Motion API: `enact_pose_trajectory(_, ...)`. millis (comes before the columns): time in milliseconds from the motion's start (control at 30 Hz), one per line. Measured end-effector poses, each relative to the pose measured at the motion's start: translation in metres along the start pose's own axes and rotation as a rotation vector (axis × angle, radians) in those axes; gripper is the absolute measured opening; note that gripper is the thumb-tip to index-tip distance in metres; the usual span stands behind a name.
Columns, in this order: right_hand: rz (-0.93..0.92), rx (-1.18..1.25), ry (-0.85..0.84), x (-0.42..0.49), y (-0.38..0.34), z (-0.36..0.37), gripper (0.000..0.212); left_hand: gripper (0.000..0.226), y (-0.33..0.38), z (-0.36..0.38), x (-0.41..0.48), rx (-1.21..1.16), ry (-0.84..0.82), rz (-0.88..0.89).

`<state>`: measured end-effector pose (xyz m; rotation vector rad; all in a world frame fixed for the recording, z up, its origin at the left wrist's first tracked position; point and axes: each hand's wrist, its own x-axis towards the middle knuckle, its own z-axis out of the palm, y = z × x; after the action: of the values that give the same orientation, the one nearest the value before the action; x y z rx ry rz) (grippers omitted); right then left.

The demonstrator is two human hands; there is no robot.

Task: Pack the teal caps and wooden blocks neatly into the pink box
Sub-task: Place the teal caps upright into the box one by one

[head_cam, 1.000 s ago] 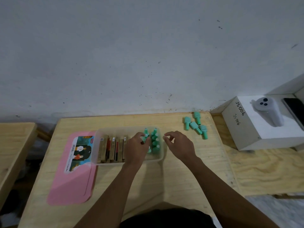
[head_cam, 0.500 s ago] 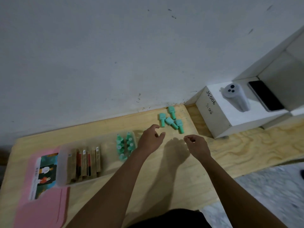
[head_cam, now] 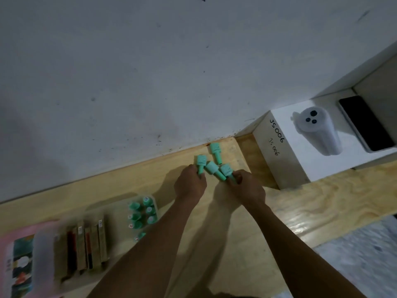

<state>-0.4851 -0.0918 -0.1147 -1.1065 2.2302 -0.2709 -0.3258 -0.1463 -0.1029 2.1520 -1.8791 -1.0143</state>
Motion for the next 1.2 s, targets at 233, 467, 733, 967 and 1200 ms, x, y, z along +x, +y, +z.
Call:
enact_pose_trajectory(233, -0.017, 0.132, 0.002, 0.000, 0.010, -0.002, 0.037, 0.026, -0.010, 0.000, 0.009, -0.161, 0.000, -0.008)
enact_pose_trajectory(467, 0.039, 0.602, 0.080, -0.029, 0.000, -0.017, 0.030, 0.023, -0.021, -0.031, 0.001, -0.358, 0.074, 0.064)
enact_pose_trajectory(733, -0.218, 0.639, 0.079, -0.087, -0.028, -0.027, 0.013, 0.013, -0.041, -0.092, -0.047, -0.563, 0.094, 0.239)
enact_pose_trajectory(967, -0.413, 0.560, -0.023, -0.144, -0.051, -0.012, 0.017, 0.019, -0.088, -0.142, -0.095, -0.647, 0.145, 0.292)
enact_pose_trajectory(1200, -0.650, 0.305, -0.059, -0.182, -0.081, 0.025, 0.019, 0.021, -0.137, -0.169, -0.138, -0.578, 0.195, 0.307)
